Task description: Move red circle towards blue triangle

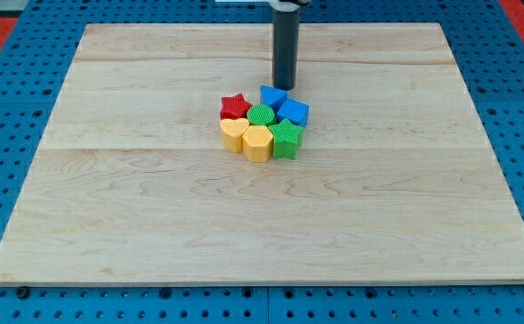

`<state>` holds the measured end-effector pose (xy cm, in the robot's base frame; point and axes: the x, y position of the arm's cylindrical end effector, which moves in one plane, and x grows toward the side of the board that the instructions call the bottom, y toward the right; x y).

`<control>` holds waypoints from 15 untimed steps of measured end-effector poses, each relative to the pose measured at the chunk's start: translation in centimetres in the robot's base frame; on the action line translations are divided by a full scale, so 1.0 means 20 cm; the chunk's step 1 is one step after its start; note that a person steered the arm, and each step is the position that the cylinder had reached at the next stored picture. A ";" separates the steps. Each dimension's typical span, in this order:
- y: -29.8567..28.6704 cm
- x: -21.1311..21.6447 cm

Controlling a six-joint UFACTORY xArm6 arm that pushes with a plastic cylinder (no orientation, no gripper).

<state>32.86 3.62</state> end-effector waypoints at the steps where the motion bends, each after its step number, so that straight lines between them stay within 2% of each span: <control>1: 0.08 -0.04; 4: 0.14 -0.37; 5: 0.01 -0.44; 7: -0.23 -0.44; 8: -0.26 -0.43; 11: -0.17 -0.44; 15: -0.12 -0.31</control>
<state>26.70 1.13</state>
